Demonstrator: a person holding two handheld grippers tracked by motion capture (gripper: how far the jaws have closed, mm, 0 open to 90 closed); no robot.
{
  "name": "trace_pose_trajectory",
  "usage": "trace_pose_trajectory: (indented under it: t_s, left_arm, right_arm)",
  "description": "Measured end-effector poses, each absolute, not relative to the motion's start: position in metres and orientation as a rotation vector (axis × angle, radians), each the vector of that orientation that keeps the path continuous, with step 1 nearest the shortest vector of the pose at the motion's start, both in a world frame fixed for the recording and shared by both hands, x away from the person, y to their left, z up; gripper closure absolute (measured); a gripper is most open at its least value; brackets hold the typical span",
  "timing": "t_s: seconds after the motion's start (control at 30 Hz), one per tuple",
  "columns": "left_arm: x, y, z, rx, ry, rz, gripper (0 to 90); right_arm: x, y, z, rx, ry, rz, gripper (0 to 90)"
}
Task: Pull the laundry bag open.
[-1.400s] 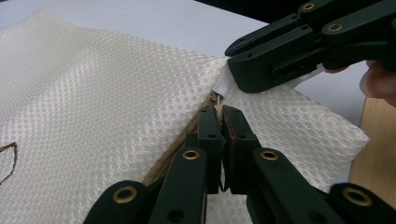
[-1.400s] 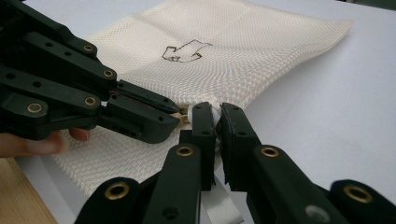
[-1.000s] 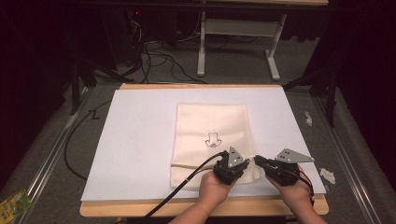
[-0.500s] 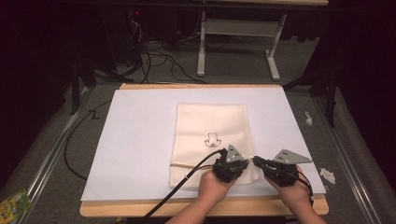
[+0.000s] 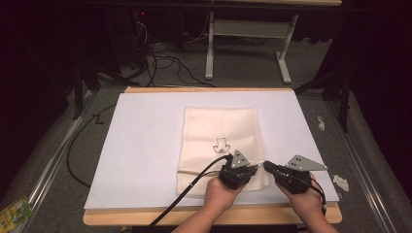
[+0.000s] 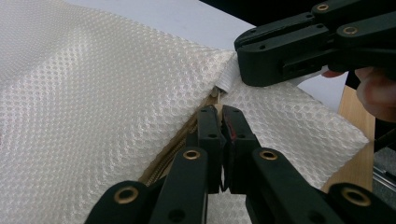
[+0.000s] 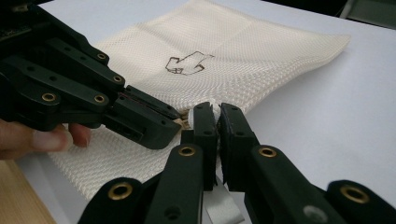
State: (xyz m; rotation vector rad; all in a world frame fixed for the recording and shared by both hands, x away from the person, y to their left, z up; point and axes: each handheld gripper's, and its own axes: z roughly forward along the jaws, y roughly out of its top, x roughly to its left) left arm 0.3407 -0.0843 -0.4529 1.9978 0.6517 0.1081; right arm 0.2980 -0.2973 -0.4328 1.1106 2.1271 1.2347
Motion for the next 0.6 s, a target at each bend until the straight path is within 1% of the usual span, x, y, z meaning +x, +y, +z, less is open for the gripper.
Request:
trace_pose_trajectory:
  t_s: [0.3, 0.5, 0.53, 0.6]
  left_arm:
    - [0.3431, -0.0805, -0.4549, 2.008, 0.660, 0.056, 88.0]
    - [0.3412, -0.0799, -0.4515, 1.988, 0.634, 0.090, 87.1]
    - [0.3403, -0.0795, -0.4516, 1.986, 0.623, 0.116, 85.6]
    - [0.3402, -0.0790, -0.4521, 1.985, 0.619, 0.119, 84.9]
  right_arm:
    - [0.2994, -0.2973, -0.4371, 1.118, 2.174, 1.253, 87.6]
    - [0.2995, -0.2985, -0.4368, 1.123, 2.155, 1.279, 87.4]
    - [0.2989, -0.2990, -0.4362, 1.130, 2.149, 1.292, 87.3]
    - [0.2983, -0.2990, -0.4358, 1.136, 2.146, 1.295, 87.2]
